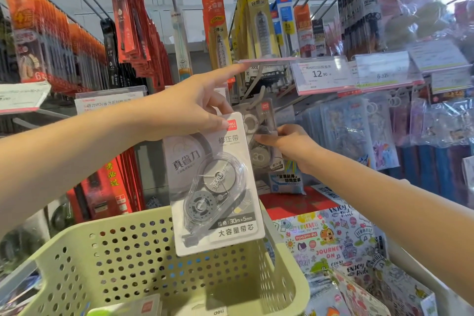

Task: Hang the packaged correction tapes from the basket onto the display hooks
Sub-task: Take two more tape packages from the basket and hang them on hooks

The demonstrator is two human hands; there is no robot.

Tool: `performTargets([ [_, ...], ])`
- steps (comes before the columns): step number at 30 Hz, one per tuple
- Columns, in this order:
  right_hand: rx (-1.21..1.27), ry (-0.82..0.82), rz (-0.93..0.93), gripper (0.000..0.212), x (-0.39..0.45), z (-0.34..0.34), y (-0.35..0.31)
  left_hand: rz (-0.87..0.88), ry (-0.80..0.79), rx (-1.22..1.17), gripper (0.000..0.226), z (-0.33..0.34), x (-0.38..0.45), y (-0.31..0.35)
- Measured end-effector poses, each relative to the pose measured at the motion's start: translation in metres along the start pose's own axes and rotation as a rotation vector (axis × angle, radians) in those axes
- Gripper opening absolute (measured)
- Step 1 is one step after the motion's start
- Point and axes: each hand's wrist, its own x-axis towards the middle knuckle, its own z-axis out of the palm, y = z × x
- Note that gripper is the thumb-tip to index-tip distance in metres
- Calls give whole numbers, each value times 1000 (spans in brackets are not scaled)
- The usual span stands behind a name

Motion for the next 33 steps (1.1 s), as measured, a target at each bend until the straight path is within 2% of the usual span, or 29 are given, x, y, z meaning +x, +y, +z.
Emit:
performTargets([
  [4, -130, 95, -10, 62, -13, -2, 1, -15, 12, 0, 87, 1, -3, 1],
  [6, -198, 221, -118, 55, -31, -4, 3, -19, 21, 0, 87, 2, -7, 2],
  [8, -133, 316, -298, 35, -62, -3, 1, -15, 29, -9, 87, 5, -10, 4],
  [9, -68, 292, -361, 27, -77, -2, -3, -12, 30, -12, 87, 6, -12, 4],
  [11, 71, 70, -360, 24, -102, 1, -12, -6, 22, -5, 88, 9, -14, 5],
  [13, 126, -228, -233, 43, -112, 5, -19, -7, 11, 8, 89, 11, -13, 5],
  [15, 102, -384, -106, 58, -112, 9, -22, -18, 10, 7, 90, 12, -13, 5],
  [21, 113, -404, -63, 28, -114, 16, -27, 1, 23, -17, 85, 11, -16, 0],
  [24, 141, -394, -45, 25, -114, 15, -26, 5, 35, -70, 58, 6, -22, -1],
  [26, 182, -396, -18, 25, -116, 13, -24, 60, 122, -49, 33, 0, -26, -1],
  [28, 230, -398, -1, 25, -117, 11, -22, 163, 297, 107, 26, -7, -29, -3],
  [30, 261, -396, 3, 24, -119, 10, -22, 307, 412, 466, 25, -17, -30, -11],
  [32, 266, -396, -2, 27, -123, 9, -22, 375, 383, 766, 23, -25, -29, -23],
  [33, 265, -399, -2, 29, -124, 10, -21, 362, 344, 827, 27, -28, -29, -28],
])
